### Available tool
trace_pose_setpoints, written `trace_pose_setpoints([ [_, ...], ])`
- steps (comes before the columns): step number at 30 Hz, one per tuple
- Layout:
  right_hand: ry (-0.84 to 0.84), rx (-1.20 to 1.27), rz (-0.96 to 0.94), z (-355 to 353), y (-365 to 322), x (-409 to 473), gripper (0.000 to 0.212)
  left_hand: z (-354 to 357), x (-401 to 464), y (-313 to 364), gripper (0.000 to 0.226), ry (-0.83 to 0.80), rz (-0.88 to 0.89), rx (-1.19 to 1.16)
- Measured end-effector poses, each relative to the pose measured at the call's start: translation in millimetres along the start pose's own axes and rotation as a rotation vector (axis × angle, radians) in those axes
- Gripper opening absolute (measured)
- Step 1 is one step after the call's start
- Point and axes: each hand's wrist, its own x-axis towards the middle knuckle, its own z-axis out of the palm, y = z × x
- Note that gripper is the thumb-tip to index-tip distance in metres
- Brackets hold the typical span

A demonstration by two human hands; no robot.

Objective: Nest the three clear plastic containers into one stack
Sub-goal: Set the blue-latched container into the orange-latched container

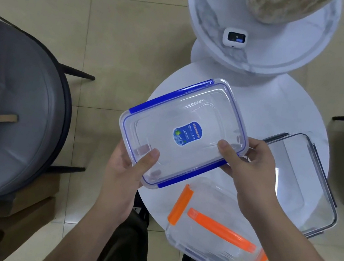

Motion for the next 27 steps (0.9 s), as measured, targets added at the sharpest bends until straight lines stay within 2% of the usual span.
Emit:
trace_pose_setpoints([
  [4, 0.002, -0.075, -0.040, -6, 5, -3, 0.040, -2, -4, -2, 0.048, 0.005, -0.018, 0.041],
  [9, -0.102, -0.098, -0.084, -13, 4, -5, 0.037, -6, -5, 2, 0.034, 0.005, -0.068, 0.046],
  [15, -0.220, -0.102, -0.047, -28, -2, -5, 0.045, -9, -8, 11, 0.037, -0.023, -0.061, 0.139],
  [18, -0.210, -0.097, -0.048, -38, -4, -9, 0.038, -7, -11, 14, 0.039, -0.057, -0.072, 0.178],
  [23, -0.172, -0.134, -0.064, -60, -2, -22, 0.043, 0, -20, 16, 0.040, -0.140, -0.095, 0.244],
  [27, -0.146, -0.179, -0.054, -75, 5, -35, 0.057, 6, -24, 18, 0.035, -0.192, -0.100, 0.302],
])
